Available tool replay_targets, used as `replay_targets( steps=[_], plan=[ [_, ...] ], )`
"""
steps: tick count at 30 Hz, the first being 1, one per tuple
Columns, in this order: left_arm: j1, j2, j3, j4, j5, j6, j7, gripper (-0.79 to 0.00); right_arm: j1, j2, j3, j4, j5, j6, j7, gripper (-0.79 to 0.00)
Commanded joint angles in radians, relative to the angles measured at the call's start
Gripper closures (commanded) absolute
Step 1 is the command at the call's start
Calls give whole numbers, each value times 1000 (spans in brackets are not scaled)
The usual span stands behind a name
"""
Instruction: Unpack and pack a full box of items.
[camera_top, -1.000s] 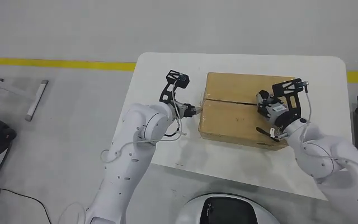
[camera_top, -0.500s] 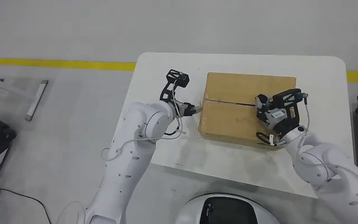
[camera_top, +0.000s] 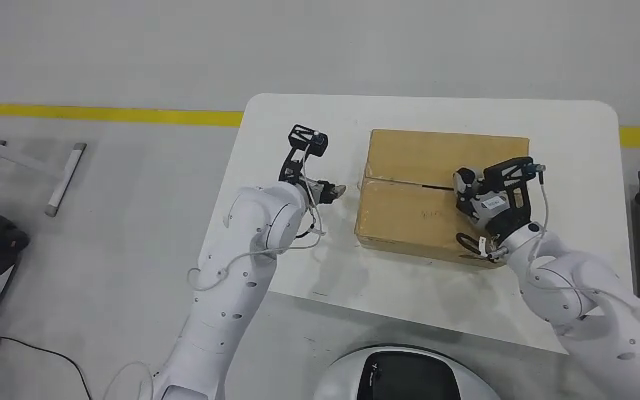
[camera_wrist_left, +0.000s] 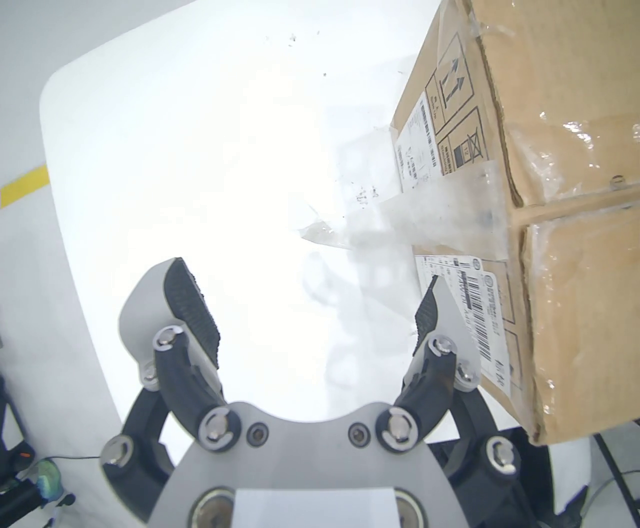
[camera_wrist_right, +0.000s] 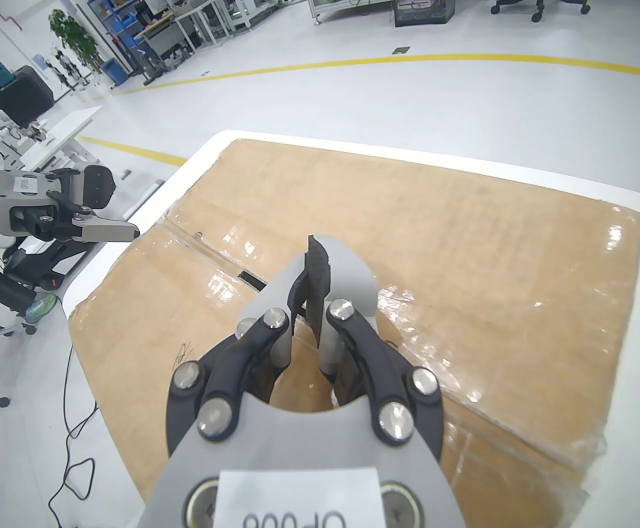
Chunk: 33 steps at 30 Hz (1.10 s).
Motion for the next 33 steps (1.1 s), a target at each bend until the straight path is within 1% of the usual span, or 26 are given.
replay_targets(
  steps=[1, 10, 11, 13, 14, 16, 18, 21, 23, 30, 33],
  plan=[
    [0, 0, -1, 0, -8, 1, -2, -785, 0, -2, 2, 0, -5, 0, 0, 0],
    [0, 0, -1, 0, -8, 1, -2, -785, -3, -11, 10, 3, -16, -9, 13, 0],
    [9, 2, 3, -1, 18, -9, 25, -785, -3, -12, 10, 4, -17, -10, 14, 0],
    [19, 9, 38, 16, 198, -36, 71, -785, -2, -14, 10, 6, -19, -9, 15, 0],
    [28, 9, 51, 28, 236, -31, 87, -785, -3, -15, 10, 6, -21, -5, 13, 0],
    [38, 3, 46, 40, 180, -17, 116, -785, -5, -18, 9, 6, -26, -4, 9, 0],
    [36, 2, 61, 57, 220, -43, 147, -785, -8, -20, 10, 8, -29, -4, 10, 0],
    [45, -1, 72, 73, 221, -78, 221, -785, -11, -23, 11, 11, -32, -4, 10, 0],
    [49, -2, 76, 89, 205, -117, 243, -785, -12, -25, 10, 12, -33, -5, 10, 0],
    [58, -8, 71, 97, 155, -179, 349, -785, -13, -33, 8, 11, -38, -4, 15, 0],
    [57, -10, 63, 89, 142, -187, 380, -785, -12, -37, 5, 13, -44, -3, 17, 0]
  ],
)
